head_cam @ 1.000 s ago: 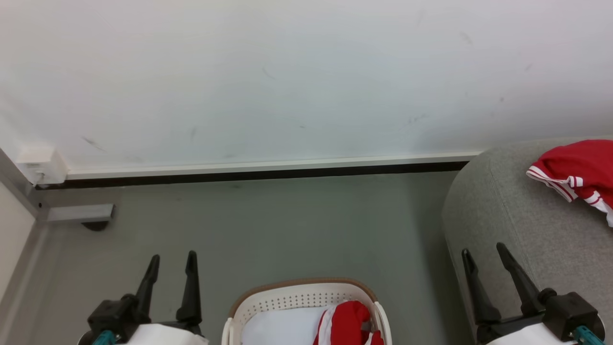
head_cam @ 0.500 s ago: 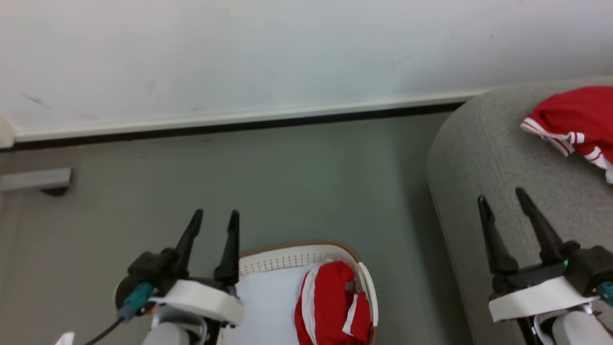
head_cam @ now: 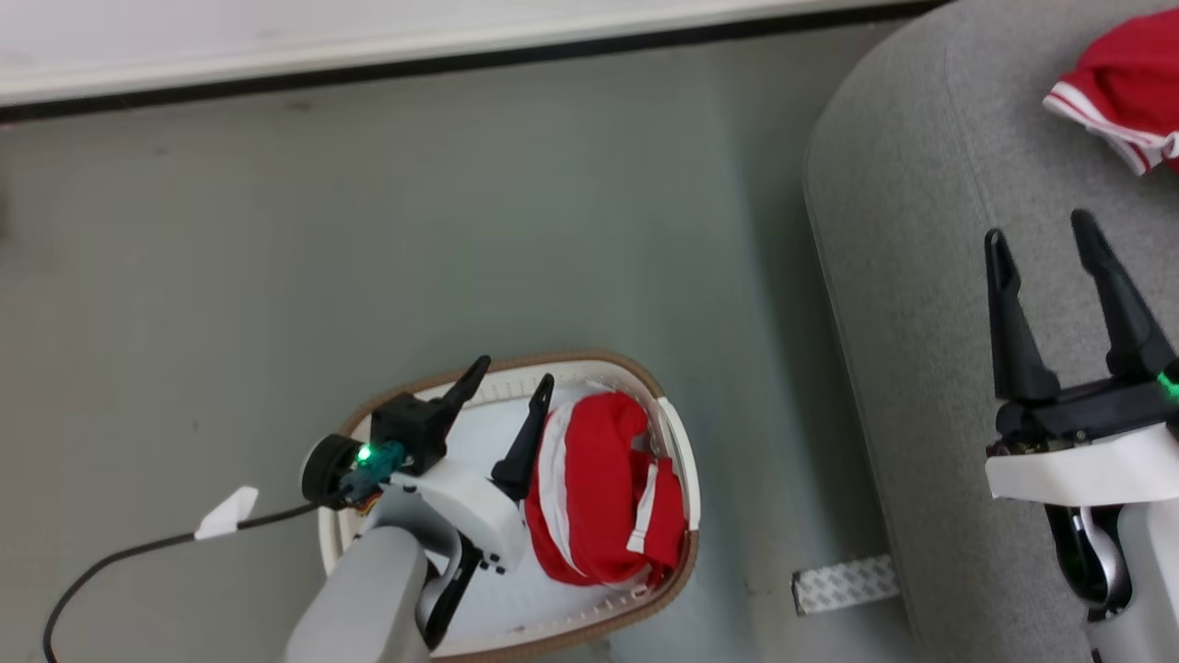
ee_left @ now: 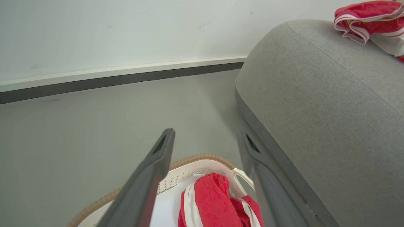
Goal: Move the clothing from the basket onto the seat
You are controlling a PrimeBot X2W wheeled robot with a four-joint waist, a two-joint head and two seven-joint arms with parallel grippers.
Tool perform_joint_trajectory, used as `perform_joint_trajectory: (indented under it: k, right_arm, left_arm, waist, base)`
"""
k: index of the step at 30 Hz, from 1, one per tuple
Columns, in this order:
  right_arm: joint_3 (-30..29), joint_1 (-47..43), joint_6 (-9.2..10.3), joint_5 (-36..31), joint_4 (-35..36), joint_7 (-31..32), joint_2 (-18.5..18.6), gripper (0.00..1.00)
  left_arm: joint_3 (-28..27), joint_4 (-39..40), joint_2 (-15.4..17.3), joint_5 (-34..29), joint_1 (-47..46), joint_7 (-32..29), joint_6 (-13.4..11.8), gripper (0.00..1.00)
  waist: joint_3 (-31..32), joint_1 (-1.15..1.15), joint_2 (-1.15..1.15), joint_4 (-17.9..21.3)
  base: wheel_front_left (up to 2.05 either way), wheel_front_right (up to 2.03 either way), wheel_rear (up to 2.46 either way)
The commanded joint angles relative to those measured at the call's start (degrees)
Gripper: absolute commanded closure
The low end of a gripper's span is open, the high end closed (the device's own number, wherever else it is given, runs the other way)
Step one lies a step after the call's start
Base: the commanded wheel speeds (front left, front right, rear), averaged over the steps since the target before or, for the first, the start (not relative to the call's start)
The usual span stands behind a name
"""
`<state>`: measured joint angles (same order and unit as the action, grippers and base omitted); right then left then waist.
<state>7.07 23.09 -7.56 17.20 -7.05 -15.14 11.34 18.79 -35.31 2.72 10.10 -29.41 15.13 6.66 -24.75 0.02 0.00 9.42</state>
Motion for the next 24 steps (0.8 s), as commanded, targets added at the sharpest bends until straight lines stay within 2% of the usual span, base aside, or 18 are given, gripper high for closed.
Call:
perform_joint_trajectory:
  k: [1, 8, 14, 24]
  right_arm:
    - [-0.62, 1.81, 0.15, -0.19, 0.99, 0.01, 0.06, 0.0]
    - [-2.58, 5.71, 0.15, 2.88, 5.2, 0.01, -2.5, 0.0]
    - [-3.59, 8.19, 0.14, 2.5, 8.96, 0.01, -3.97, 0.0]
    - [-3.71, 9.72, 0.15, 2.73, 12.8, 0.01, -7.06, 0.0]
  left_arm:
    - [0.7, -2.63, 0.32, -0.66, -2.33, 0.02, 0.29, 0.0]
    - [4.54, -13.59, 0.34, -0.77, -9.4, -0.72, 0.76, 0.0]
    - [7.94, -21.0, 0.57, -0.37, -14.8, -1.56, 0.78, 0.0]
    - [10.99, -31.17, 1.83, 3.8, -21.54, -8.01, 0.72, 0.0]
  waist:
    - [-4.63, -0.02, 0.0, 2.2]
    - [-12.63, -0.02, 0.0, 4.7]
    - [-18.14, -0.02, 0.0, 6.52]
    - [-23.36, -0.02, 0.0, 10.06]
  base:
    - [0.0, 0.0, 0.0]
    - [0.0, 0.0, 0.0]
    - [0.0, 0.0, 0.0]
    - [0.0, 0.0, 0.0]
